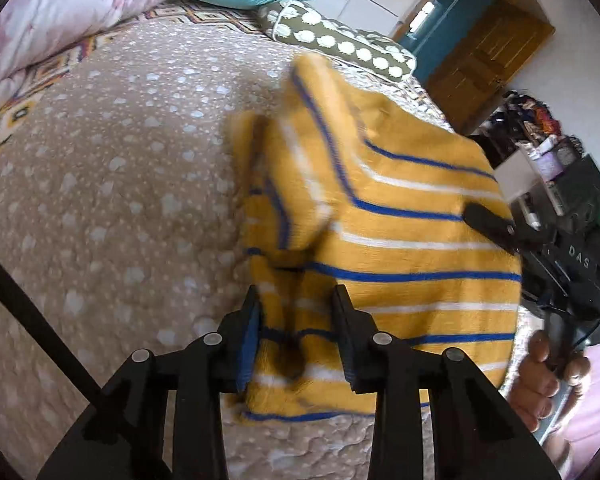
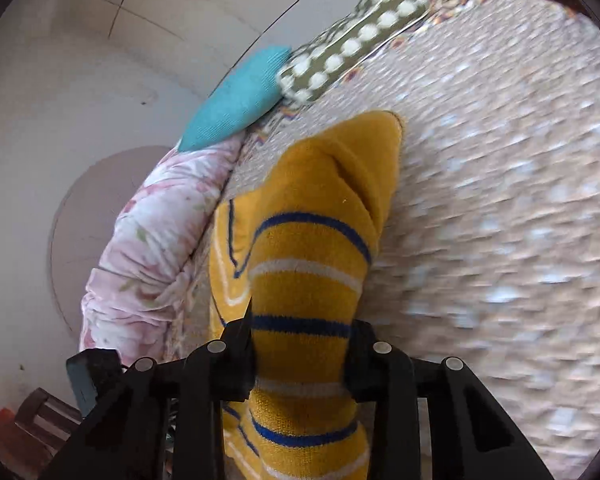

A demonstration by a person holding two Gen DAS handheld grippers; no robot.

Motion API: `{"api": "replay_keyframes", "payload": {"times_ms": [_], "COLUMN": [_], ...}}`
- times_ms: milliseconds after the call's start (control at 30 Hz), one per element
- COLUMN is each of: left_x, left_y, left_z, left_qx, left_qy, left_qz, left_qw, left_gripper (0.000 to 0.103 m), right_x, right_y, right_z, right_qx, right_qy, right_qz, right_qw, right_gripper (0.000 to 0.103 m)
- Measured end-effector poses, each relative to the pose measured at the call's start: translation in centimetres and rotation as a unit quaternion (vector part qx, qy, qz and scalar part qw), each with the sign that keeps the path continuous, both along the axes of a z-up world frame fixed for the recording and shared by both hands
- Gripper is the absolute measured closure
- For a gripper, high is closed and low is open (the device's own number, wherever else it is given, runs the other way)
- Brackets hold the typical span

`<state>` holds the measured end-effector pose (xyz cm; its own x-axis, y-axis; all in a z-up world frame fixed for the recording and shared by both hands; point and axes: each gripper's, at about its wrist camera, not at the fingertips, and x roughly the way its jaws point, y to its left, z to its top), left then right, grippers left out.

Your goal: Fold small clothes

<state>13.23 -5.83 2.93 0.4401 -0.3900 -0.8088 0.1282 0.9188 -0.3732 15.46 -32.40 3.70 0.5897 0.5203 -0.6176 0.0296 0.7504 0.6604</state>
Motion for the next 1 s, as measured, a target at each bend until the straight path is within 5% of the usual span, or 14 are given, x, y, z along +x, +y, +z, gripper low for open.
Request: {"api": "replay_keyframes", "payload": {"times_ms": [67,100,200,267,333,467,567,700,833,1000], "left_x": [-0.8,-1.6,-4.2,-6.2,-8.0,-9.0,-8.2,-8.7,-8.6,-8.3], "left_y": [-0.6,-0.7,0.6,2.2,3.4,5.1,6.9,8.8,8.5,7.9], "left_z": [-0.3,-0.4,0.5,0.9,0.7,-1.9,-4.0,-3.9,-4.3,-4.4], "left_qx": [0.041,0.053,0.079,0.113,0.162,0.215,0.18,0.123,0.129,0.136], "left_qy": [-0.008,-0.012,-0.038,-0.066,-0.084,-0.084,-0.05,-0.058,-0.056,-0.051], "left_qz": [0.01,0.006,-0.004,0.017,0.045,0.072,0.081,0.093,0.086,0.081], "left_qw": [0.9991,0.9985,0.9961,0.9912,0.9821,0.9703,0.9791,0.9863,0.9863,0.9861], "left_gripper": [0.043,0.04,0.03,0.01,0.01,0.01,0.01,0.009,0.005,0.003], "right_x": [-0.5,-1.0,-3.1,-4.6,-4.5,-1.4,2.4,7.6,10.1,8.3], "right_y": [-1.1,-1.7,-3.6,-3.5,-2.7,2.6,6.2,9.2,13.9,19.3], "right_z": [-0.9,-1.4,0.5,3.7,5.6,6.6,5.6,2.4,-2.4,-2.7], "right_qx": [-0.061,-0.092,-0.119,-0.184,-0.207,-0.213,-0.211,-0.213,-0.113,-0.158], "right_qy": [0.035,0.051,0.016,-0.035,-0.059,-0.054,-0.041,-0.003,0.059,0.049], "right_qz": [-0.009,-0.017,-0.039,-0.065,-0.062,-0.002,0.017,-0.007,0.065,0.14], "right_qw": [0.997,0.994,0.992,0.98,0.975,0.976,0.977,0.977,0.99,0.976], "right_gripper": [0.053,0.052,0.051,0.051,0.052,0.077,0.081,0.081,0.081,0.079]}}
